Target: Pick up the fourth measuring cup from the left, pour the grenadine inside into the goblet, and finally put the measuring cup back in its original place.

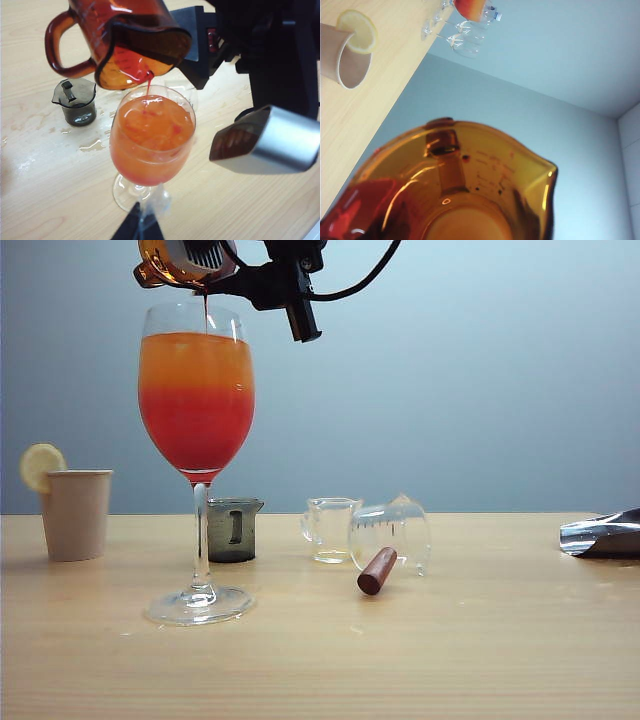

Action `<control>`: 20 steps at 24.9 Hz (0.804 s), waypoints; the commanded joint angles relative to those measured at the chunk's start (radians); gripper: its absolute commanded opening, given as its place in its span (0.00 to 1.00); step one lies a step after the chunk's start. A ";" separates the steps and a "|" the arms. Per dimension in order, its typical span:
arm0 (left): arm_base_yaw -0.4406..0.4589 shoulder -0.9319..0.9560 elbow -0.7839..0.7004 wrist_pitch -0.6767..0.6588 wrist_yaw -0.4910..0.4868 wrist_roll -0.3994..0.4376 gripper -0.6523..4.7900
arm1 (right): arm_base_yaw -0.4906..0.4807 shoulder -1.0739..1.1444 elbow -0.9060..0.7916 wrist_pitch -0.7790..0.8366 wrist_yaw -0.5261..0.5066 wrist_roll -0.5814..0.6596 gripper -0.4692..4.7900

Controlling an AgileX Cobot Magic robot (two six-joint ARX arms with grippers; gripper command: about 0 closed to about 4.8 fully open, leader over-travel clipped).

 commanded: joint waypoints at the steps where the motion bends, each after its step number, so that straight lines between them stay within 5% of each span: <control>1: 0.000 -0.003 0.002 0.012 0.004 -0.002 0.11 | 0.004 -0.008 0.009 0.027 -0.002 0.029 0.37; 6: 0.000 -0.003 0.002 0.012 0.004 -0.002 0.11 | 0.003 -0.008 0.009 0.027 0.002 0.116 0.37; 20: 0.000 -0.003 0.002 0.012 0.004 -0.002 0.11 | 0.002 -0.013 0.009 0.027 0.036 0.697 0.37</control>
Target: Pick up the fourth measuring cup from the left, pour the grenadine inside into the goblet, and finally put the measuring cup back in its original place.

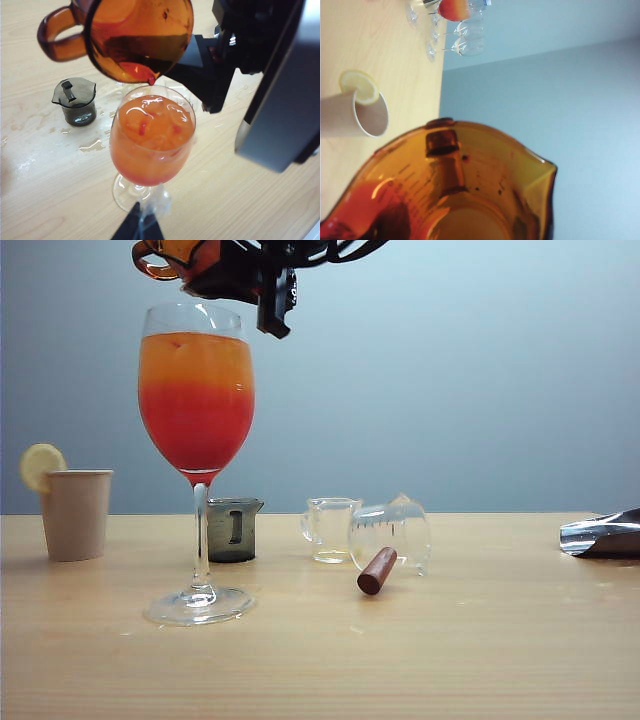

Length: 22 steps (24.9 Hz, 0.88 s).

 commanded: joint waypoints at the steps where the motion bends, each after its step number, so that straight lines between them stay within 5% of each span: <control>1: 0.000 -0.003 0.002 0.013 0.004 -0.002 0.11 | 0.001 -0.014 0.009 0.027 0.010 0.169 0.37; 12: 0.000 -0.002 0.002 0.013 0.004 -0.002 0.11 | -0.029 -0.042 0.009 -0.005 0.017 0.702 0.37; 18: 0.000 -0.002 0.002 0.013 0.004 -0.002 0.11 | -0.064 -0.075 0.009 -0.068 0.018 0.831 0.37; 22: 0.000 -0.002 0.002 0.013 0.005 -0.002 0.11 | -0.138 -0.084 0.009 -0.068 -0.101 1.088 0.37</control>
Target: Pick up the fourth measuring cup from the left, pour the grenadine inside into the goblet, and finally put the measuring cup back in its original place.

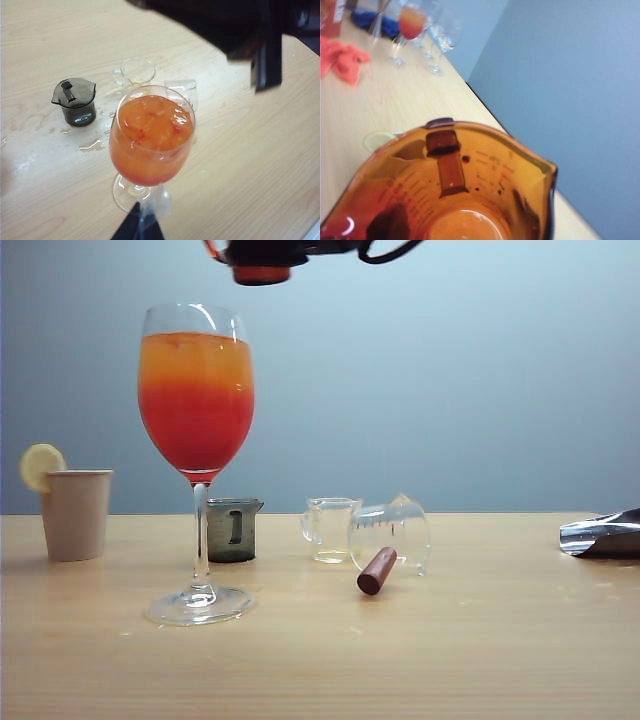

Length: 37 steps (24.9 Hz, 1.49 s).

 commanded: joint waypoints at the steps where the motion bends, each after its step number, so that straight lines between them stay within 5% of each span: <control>1: 0.000 -0.003 0.002 0.012 0.004 -0.002 0.11 | -0.064 -0.008 0.008 0.019 -0.124 0.251 0.37; 5: 0.000 -0.003 0.002 0.012 0.004 -0.002 0.11 | -0.164 -0.007 -0.011 -0.006 -0.171 0.346 0.37; 20: 0.000 -0.003 0.002 0.012 0.004 -0.002 0.11 | -0.389 -0.009 -0.281 0.200 0.009 0.385 0.37; 37: 0.000 -0.002 0.002 0.012 0.003 -0.002 0.11 | -0.448 0.383 -0.371 0.594 0.204 0.498 0.37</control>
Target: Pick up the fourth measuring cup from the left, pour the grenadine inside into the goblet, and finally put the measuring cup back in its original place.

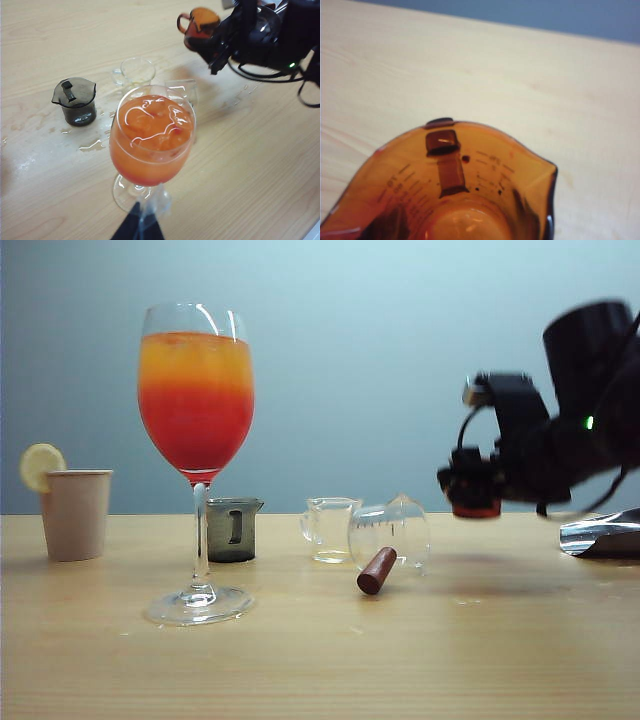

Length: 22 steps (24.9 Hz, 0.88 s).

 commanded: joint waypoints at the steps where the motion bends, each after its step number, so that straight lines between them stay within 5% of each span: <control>1: 0.000 -0.002 0.002 0.012 0.001 -0.002 0.11 | -0.001 0.060 0.004 0.103 0.033 0.080 0.37; 15: 0.000 -0.002 0.002 0.012 -0.068 -0.002 0.11 | -0.001 0.153 0.004 0.143 0.077 0.106 0.37; 17: 0.000 -0.002 0.002 0.012 -0.068 -0.002 0.11 | -0.002 0.153 0.004 0.144 0.063 0.106 0.49; 21: 0.000 -0.002 0.002 0.012 -0.068 -0.002 0.11 | -0.001 0.153 0.004 0.145 0.039 0.106 1.00; 22: 0.000 -0.002 0.002 0.012 -0.068 -0.002 0.11 | -0.001 0.153 0.004 0.145 0.024 0.106 1.00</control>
